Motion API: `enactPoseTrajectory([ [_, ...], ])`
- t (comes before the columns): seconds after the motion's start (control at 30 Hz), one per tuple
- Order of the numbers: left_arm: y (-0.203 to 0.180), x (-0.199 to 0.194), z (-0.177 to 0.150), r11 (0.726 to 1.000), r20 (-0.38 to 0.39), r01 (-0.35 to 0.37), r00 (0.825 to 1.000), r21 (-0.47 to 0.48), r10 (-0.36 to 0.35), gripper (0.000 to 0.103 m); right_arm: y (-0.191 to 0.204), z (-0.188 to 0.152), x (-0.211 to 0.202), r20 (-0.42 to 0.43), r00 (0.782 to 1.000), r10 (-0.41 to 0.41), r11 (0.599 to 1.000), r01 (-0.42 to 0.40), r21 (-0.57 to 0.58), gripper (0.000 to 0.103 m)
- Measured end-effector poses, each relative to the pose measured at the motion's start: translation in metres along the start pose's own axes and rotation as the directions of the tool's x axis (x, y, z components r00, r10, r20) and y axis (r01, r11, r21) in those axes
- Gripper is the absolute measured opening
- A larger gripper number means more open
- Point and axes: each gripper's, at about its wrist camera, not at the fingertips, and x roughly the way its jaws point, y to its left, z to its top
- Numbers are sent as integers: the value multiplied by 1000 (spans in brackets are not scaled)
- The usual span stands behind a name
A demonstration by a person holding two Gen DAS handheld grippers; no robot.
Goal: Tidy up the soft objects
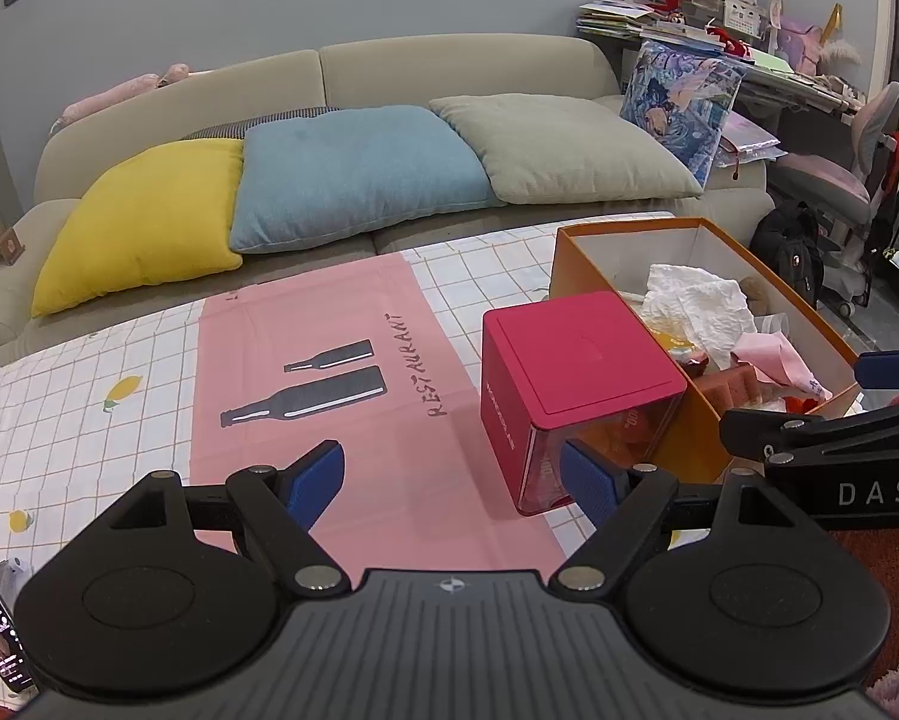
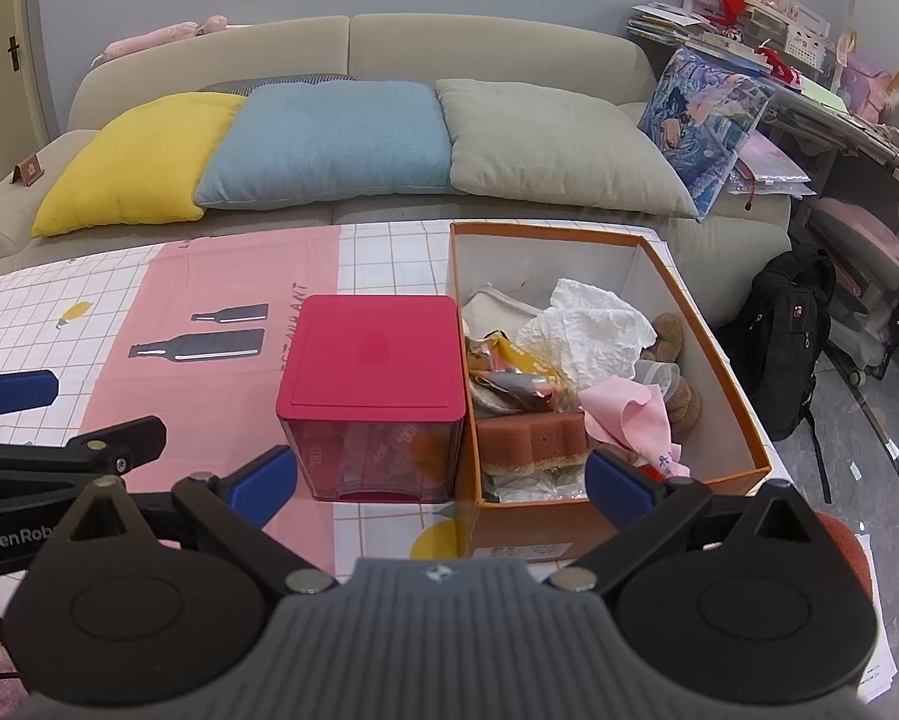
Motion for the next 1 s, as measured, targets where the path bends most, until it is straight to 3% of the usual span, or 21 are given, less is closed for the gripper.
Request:
enactPoseTrajectory([
  [1.0,2,3,-1,1000,-9,-1,1000,1,1,96,1,0,2,-7,1000,7,1000,-7,-10,100],
])
